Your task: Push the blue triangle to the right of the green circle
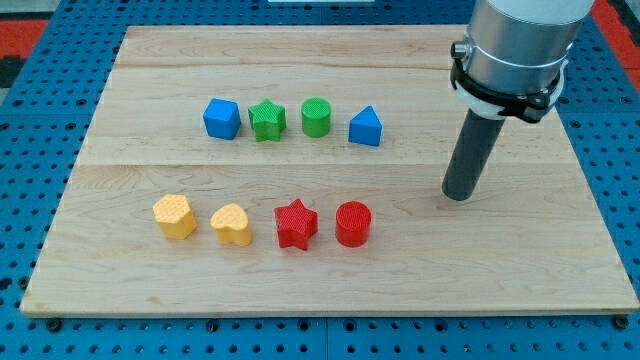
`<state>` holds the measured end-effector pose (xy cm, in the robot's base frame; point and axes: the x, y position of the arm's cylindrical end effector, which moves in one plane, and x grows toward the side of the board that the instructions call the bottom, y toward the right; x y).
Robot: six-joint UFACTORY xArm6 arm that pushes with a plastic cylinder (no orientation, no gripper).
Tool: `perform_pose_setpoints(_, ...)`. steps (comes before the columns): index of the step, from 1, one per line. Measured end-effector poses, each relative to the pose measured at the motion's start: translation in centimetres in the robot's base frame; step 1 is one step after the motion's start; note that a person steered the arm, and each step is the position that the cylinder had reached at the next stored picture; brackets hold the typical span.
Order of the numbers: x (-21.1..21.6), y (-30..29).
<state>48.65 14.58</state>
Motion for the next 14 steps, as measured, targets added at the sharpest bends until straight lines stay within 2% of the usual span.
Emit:
perform_pose_setpoints(7,-2.7,-0.1)
perform_pose_setpoints(8,-3.8,-0.7)
perform_pose_setpoints(10,-8.0,-7.0)
perform_pose_setpoints(11,-10.5,-7.0)
perform_pose_setpoints(12,-11.5,-7.0)
perform_pose_setpoints(14,-10.8,-6.7)
